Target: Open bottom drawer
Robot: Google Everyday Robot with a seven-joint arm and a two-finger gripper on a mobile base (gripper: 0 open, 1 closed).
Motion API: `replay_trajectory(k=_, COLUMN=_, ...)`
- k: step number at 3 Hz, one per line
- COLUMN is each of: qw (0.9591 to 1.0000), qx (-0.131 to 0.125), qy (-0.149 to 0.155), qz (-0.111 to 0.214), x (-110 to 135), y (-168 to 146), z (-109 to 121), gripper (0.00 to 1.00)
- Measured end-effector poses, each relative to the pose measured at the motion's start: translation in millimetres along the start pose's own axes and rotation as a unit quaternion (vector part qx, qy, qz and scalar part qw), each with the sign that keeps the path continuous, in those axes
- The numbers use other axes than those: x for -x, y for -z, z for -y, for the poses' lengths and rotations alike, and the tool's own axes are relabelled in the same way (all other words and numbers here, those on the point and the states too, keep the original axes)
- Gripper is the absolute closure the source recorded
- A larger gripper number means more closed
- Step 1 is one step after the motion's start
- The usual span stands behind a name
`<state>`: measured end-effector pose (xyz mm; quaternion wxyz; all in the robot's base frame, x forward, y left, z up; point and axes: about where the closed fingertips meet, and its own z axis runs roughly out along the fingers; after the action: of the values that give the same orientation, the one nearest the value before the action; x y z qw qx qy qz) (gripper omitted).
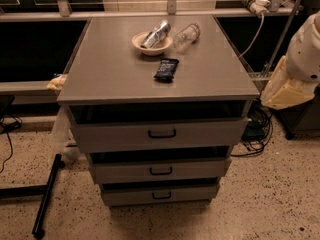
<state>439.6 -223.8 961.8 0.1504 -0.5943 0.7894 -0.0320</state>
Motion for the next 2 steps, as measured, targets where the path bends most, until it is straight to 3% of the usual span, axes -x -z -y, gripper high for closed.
replay_trajectory(k=1, qw=0.9999, qx=0.008, qy=-0.008, qz=0.010, x=-8, y=-27, z=-16, gripper=1.00)
replay_trajectory(k=2, qw=0.9980, qx=0.018, qy=-0.015, qz=0.058, x=-5, y=-71, z=-60, gripper=1.00)
